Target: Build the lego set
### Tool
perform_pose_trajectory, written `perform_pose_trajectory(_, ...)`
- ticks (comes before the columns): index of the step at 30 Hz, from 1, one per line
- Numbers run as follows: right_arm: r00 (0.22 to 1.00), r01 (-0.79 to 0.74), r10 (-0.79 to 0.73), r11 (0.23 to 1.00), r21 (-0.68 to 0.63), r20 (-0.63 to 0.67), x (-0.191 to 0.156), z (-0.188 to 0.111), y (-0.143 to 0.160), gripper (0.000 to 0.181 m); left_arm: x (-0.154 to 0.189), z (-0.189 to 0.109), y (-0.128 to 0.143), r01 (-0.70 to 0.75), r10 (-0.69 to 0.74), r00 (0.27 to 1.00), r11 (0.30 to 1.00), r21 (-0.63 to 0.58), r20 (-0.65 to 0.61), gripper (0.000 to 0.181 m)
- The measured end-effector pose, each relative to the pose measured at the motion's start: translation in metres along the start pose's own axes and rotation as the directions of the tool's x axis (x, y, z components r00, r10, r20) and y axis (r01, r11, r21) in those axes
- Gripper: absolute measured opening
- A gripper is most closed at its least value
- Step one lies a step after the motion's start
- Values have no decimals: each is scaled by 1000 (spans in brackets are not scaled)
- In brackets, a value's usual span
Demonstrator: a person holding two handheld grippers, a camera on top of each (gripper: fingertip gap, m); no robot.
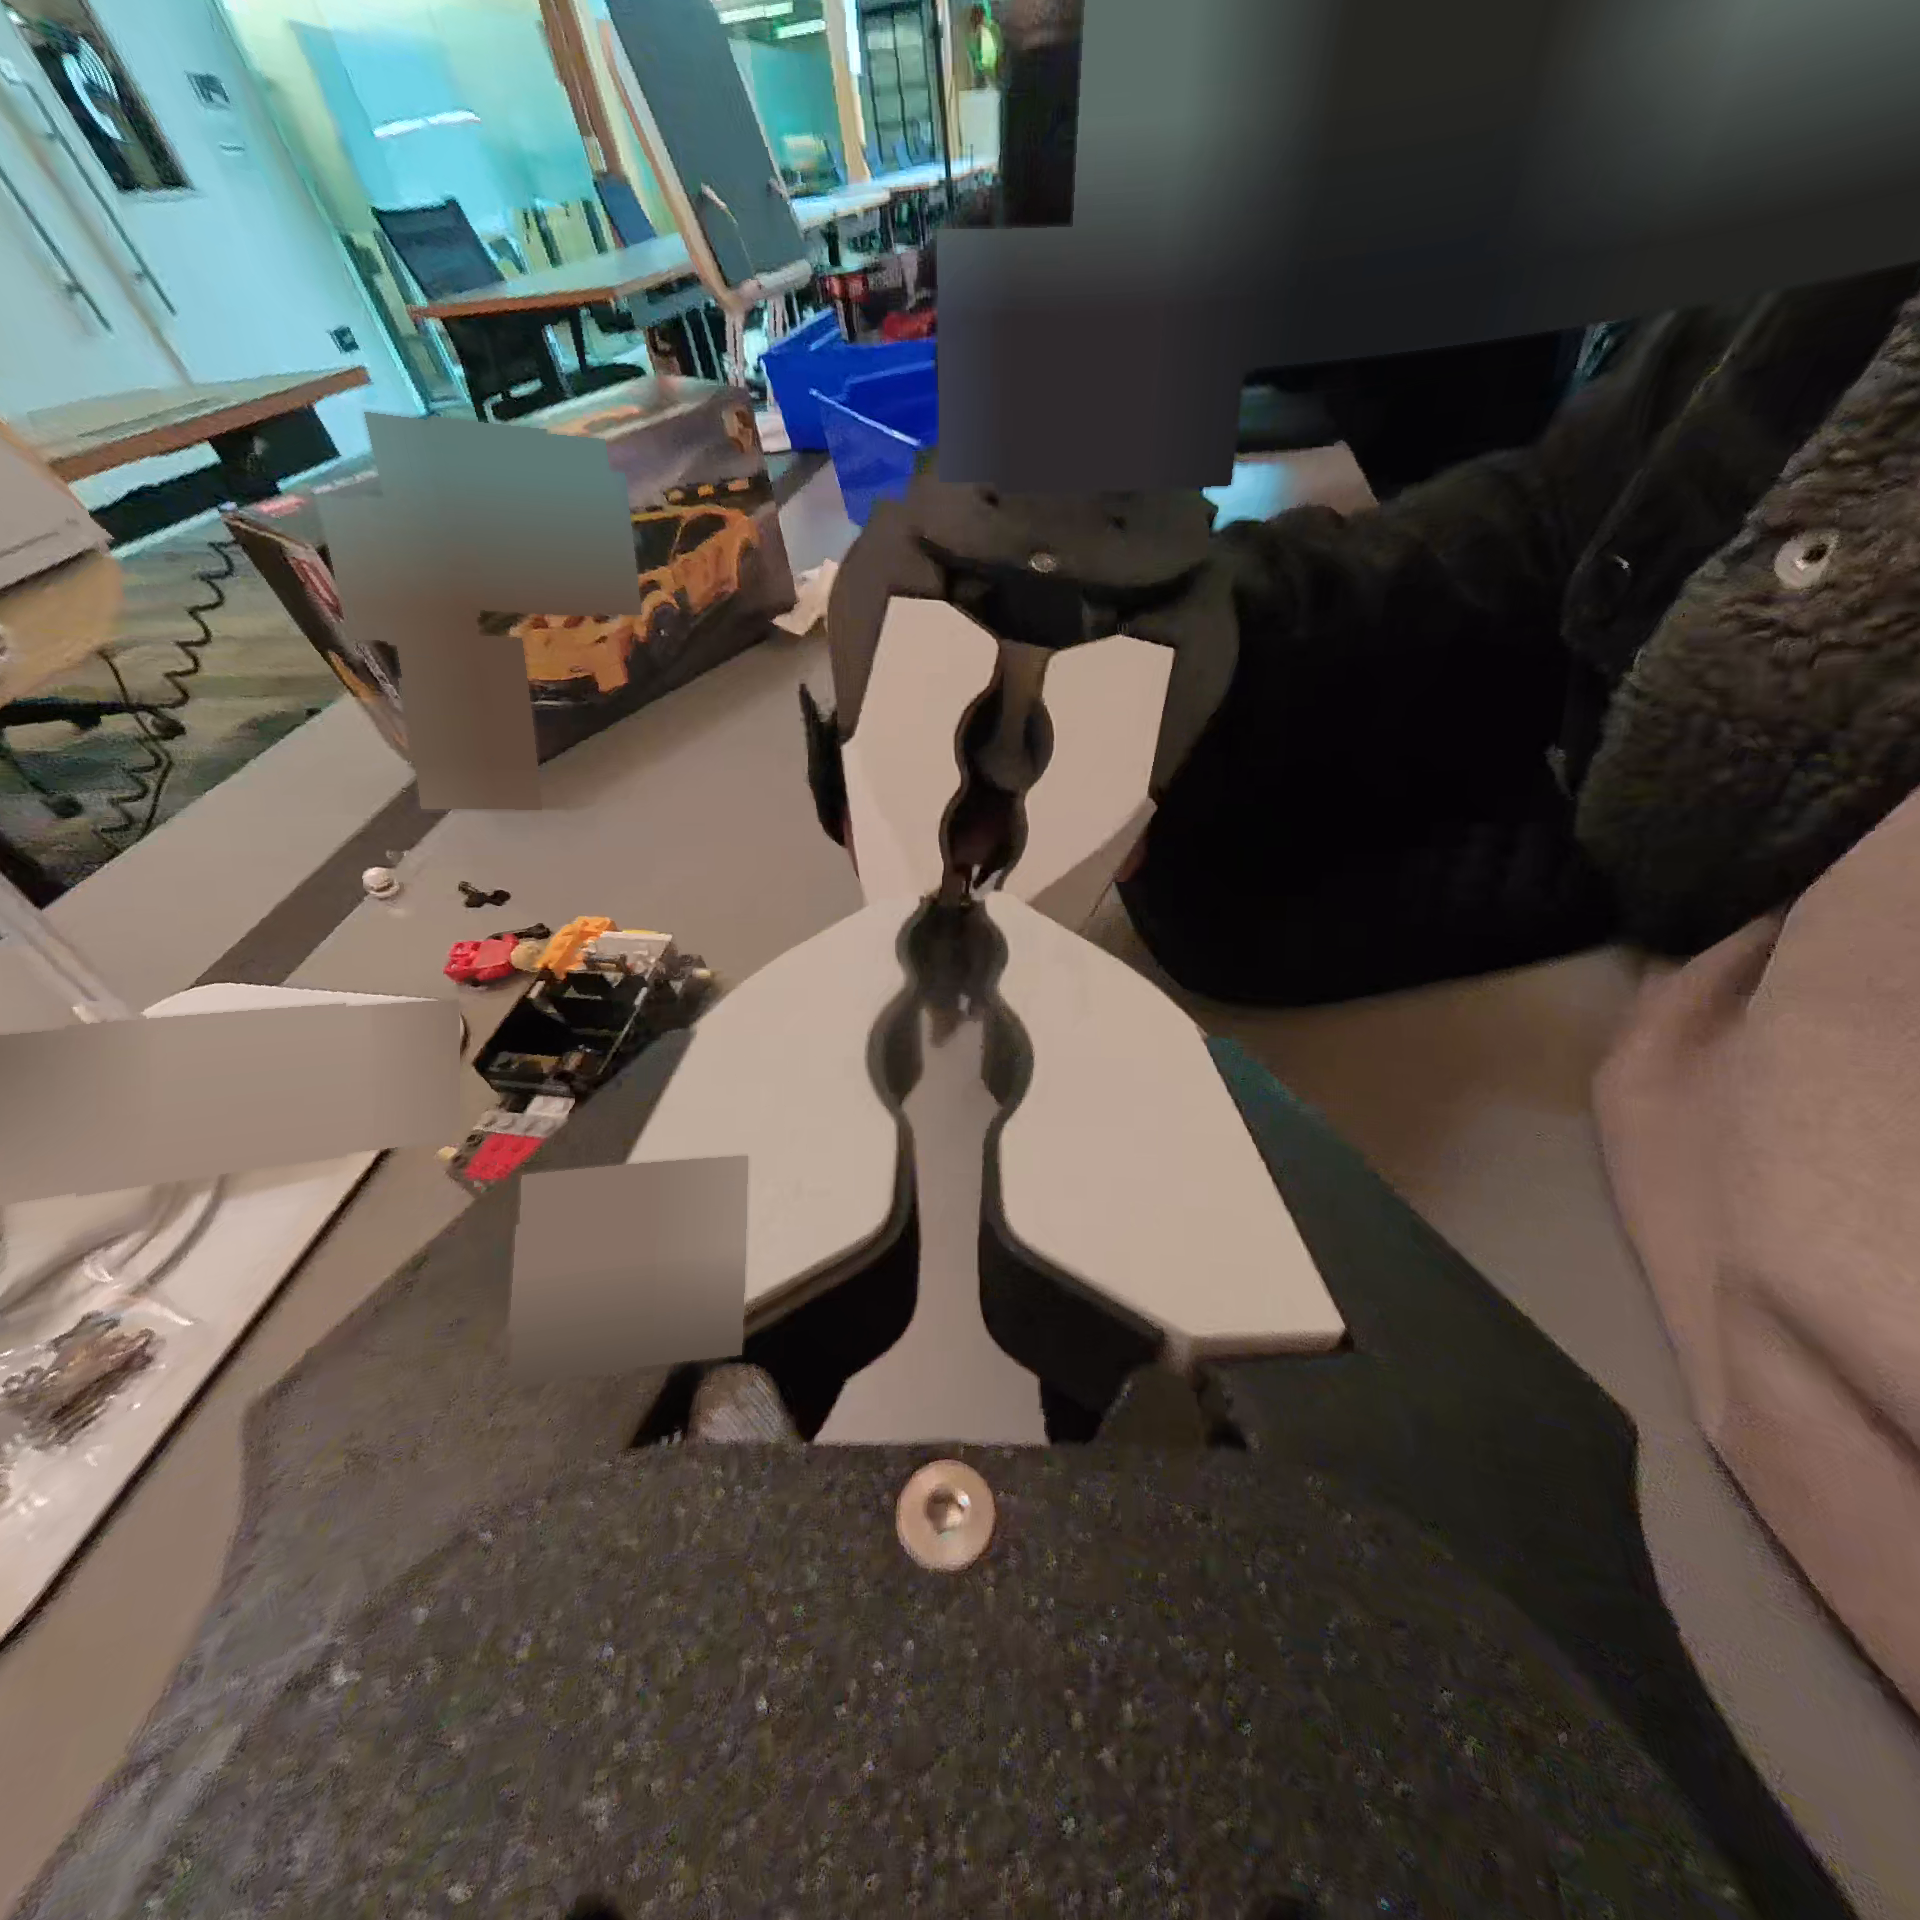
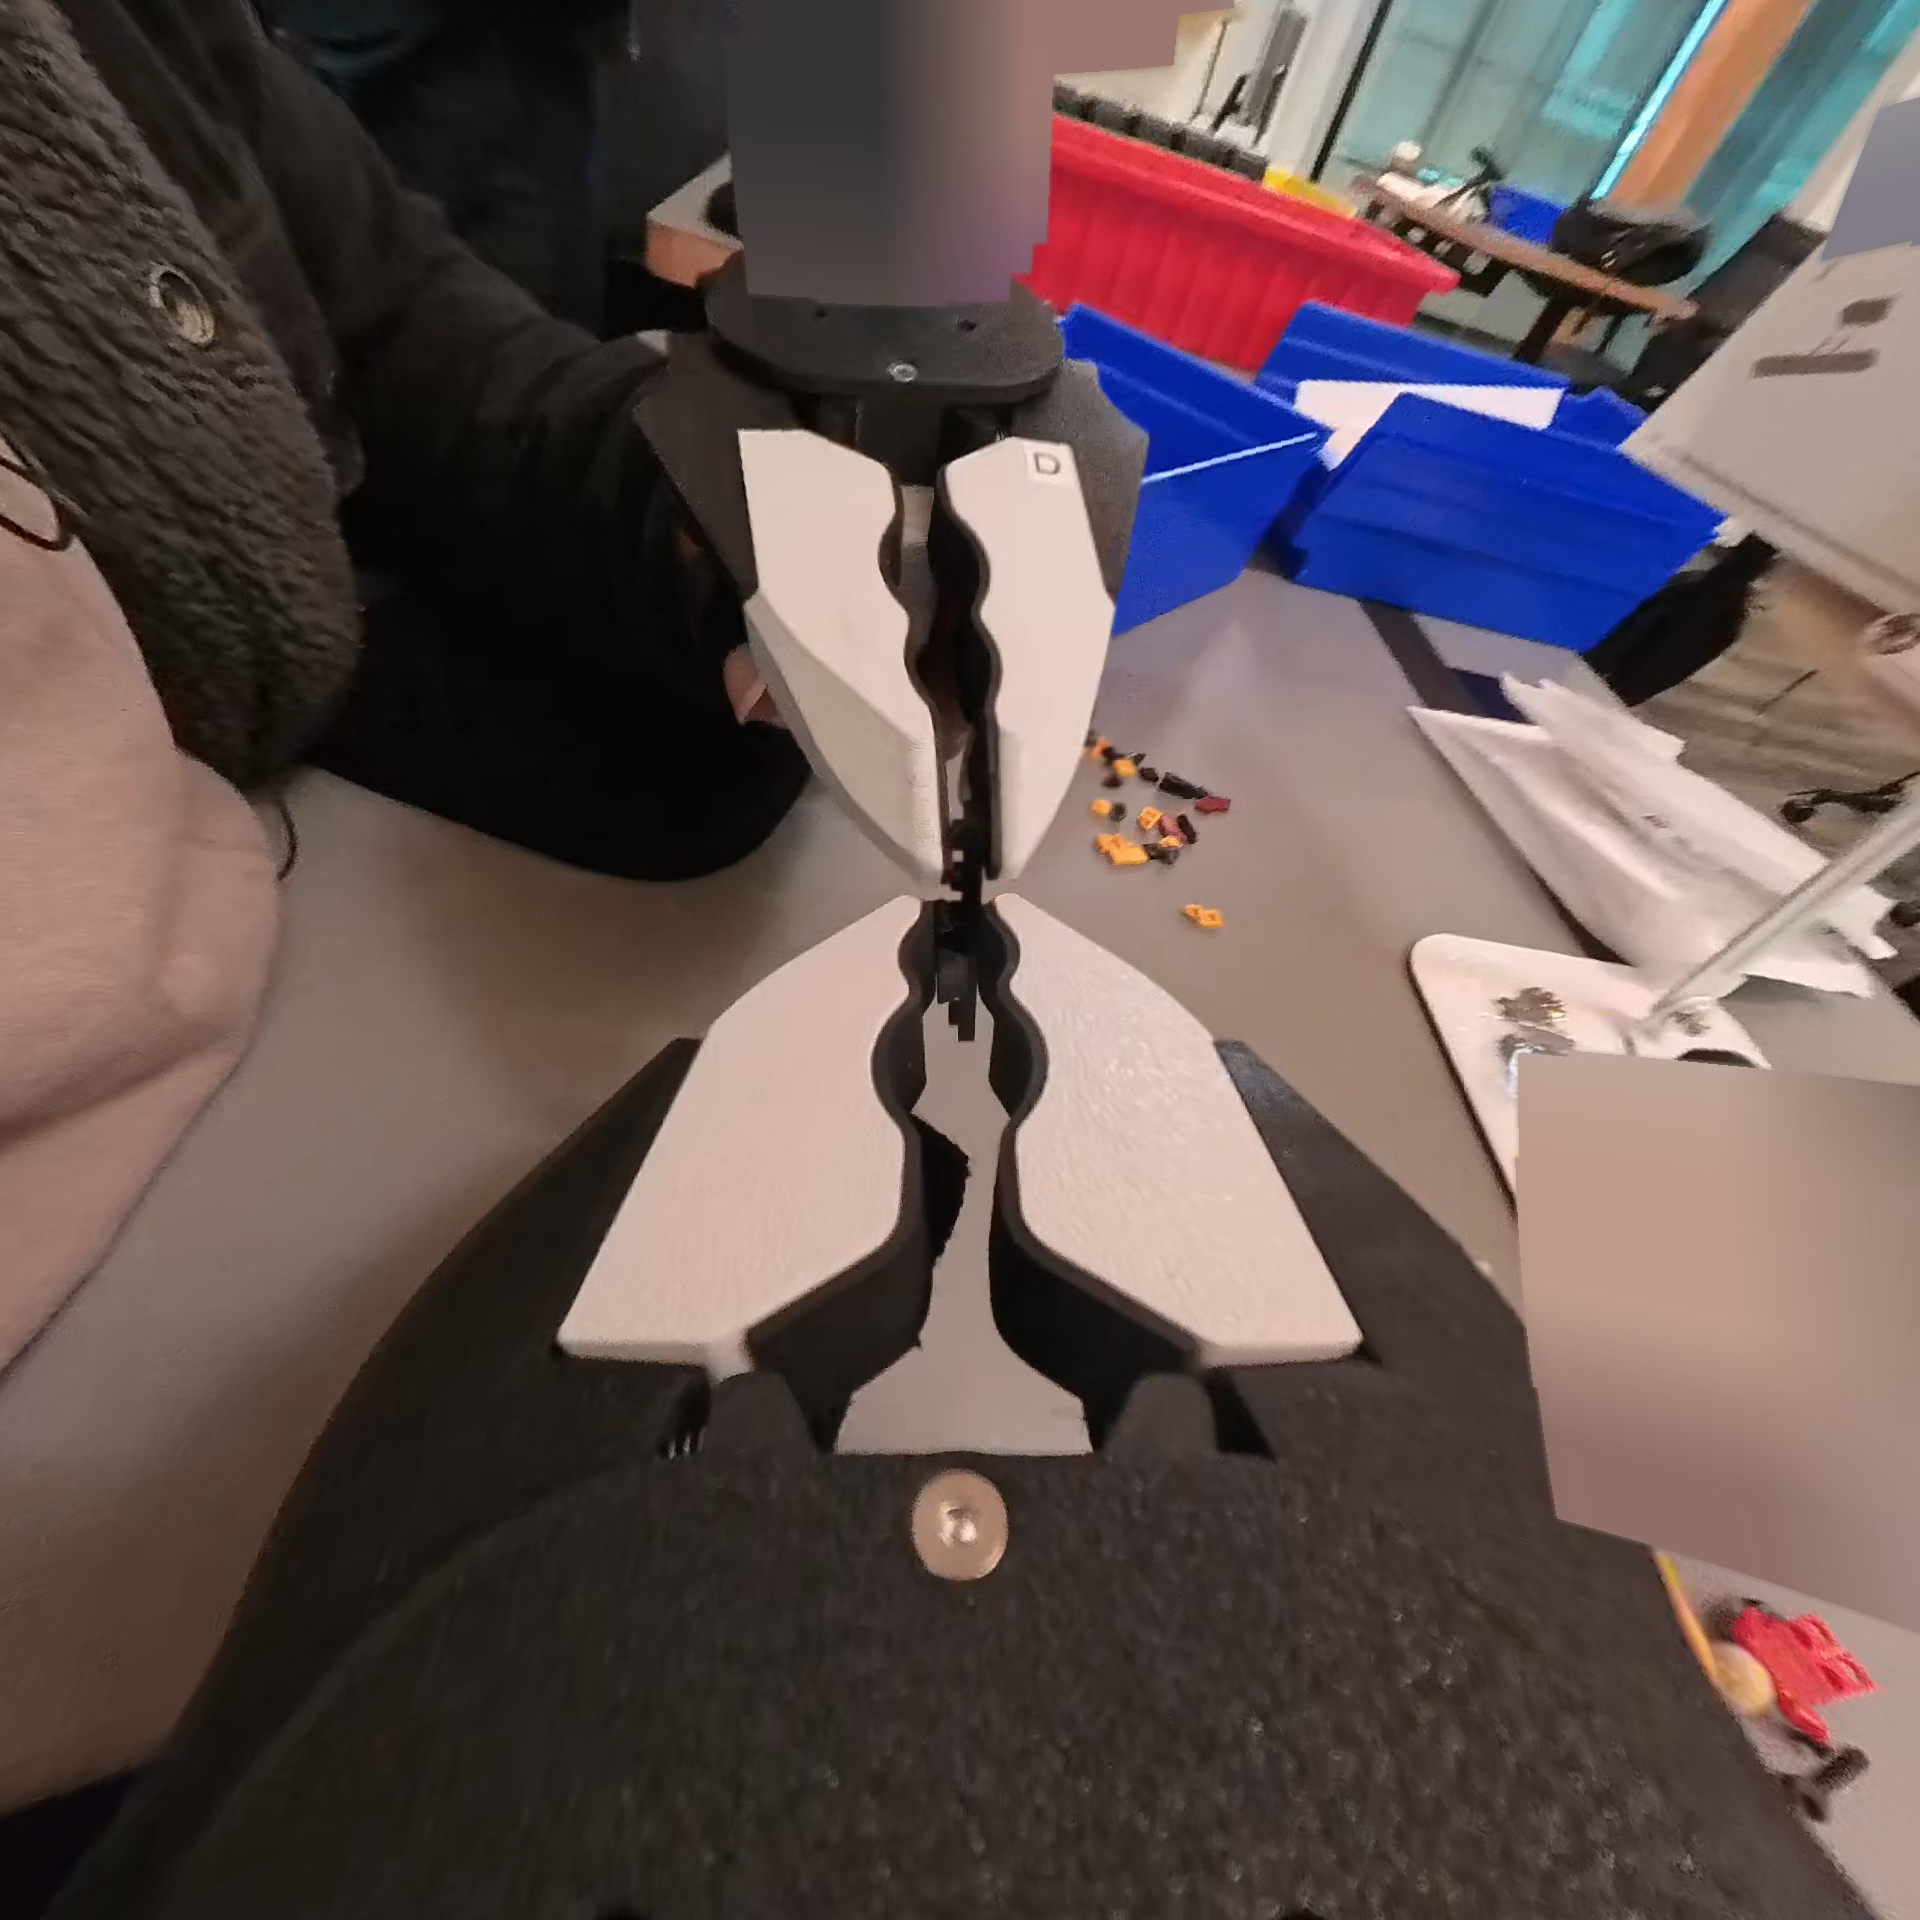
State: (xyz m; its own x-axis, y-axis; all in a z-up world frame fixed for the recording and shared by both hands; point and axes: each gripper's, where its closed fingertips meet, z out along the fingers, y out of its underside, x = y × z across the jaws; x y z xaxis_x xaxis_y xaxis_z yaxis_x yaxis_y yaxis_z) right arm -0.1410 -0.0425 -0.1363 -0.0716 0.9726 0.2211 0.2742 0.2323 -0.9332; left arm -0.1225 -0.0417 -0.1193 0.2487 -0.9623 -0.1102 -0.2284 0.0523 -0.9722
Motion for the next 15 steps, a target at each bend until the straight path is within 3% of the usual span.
perform_pose_trajectory(3, 999, -34, 35, 999, -38, 26, 1, 0, 4, 7, -2, 2, 3, 57, -57, 998, 998, -20, 16, 6)
perform_pose_trajectory(6, 994, -108, 109, 993, -55, 3, 10, 1, 5, 8, -12, 3, 3, 250, -251, 968, 967, 41, 20, 5)
perform_pose_trajectory(11, 981, -173, 162, 979, -105, -106, 26, 5, 14, 12, -32, 3, 10, 591, -596, 802, 790, 163, -22, 5)
perform_pose_trajectory(15, 969, -198, 168, 966, -165, -180, 35, 9, 23, 12, -44, 2, 21, 737, -752, 658, 629, 249, -49, 5)
